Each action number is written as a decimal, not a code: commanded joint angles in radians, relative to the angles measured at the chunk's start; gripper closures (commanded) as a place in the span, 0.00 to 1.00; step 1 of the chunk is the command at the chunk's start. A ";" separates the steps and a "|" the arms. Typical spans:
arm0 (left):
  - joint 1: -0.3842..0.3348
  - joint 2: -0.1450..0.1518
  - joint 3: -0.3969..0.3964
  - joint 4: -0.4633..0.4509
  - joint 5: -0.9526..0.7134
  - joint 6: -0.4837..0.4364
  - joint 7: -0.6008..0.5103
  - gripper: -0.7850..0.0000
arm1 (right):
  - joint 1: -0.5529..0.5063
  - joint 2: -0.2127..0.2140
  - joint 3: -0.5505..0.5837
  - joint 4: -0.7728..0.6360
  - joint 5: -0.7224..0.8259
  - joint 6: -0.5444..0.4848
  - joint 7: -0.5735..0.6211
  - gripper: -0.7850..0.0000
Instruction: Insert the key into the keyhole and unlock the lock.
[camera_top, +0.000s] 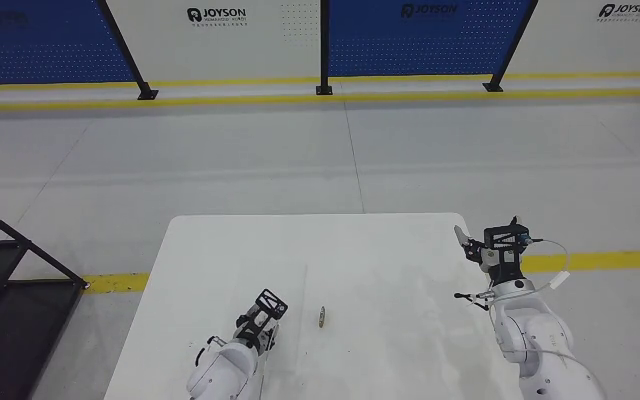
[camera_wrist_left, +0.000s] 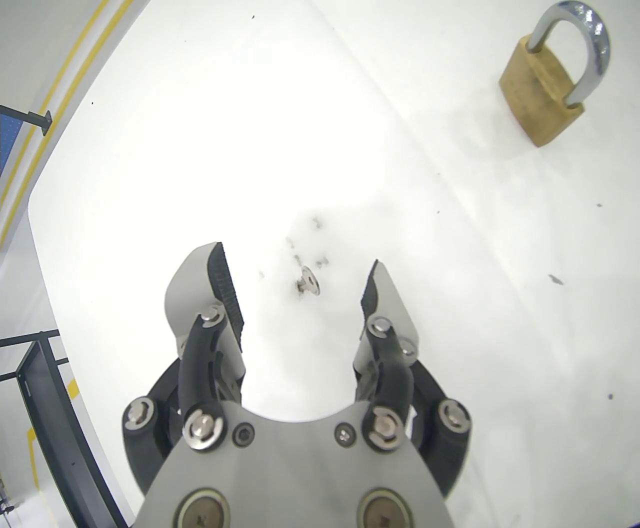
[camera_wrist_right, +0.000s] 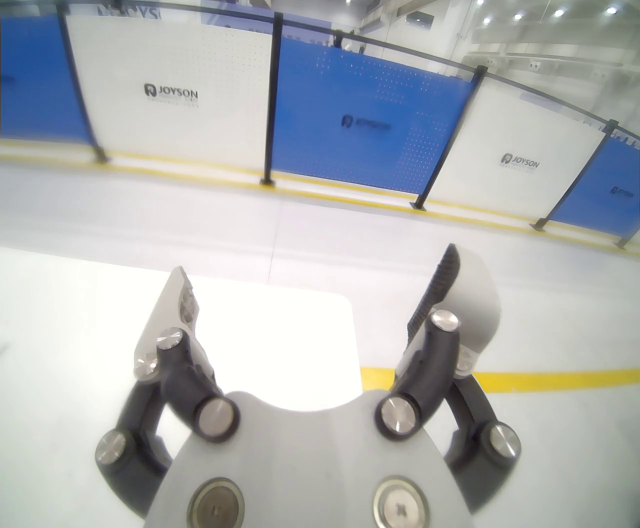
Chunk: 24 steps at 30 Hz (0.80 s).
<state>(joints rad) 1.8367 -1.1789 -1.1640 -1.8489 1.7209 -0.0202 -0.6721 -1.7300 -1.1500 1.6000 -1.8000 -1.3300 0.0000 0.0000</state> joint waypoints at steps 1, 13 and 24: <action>-0.004 -0.001 0.002 0.008 -0.002 0.001 0.002 0.55 | 0.000 0.000 0.000 0.000 0.000 0.000 0.000 0.00; -0.022 -0.007 0.015 0.038 0.001 -0.001 0.001 0.76 | 0.000 0.000 0.000 0.000 0.000 0.000 0.000 0.00; -0.028 -0.010 0.014 0.041 0.002 -0.002 -0.005 0.98 | 0.000 0.000 0.000 0.000 0.000 0.000 0.000 0.00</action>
<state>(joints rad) 1.8093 -1.1885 -1.1491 -1.8072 1.7223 -0.0222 -0.6761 -1.7300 -1.1500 1.6000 -1.8000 -1.3300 0.0000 0.0000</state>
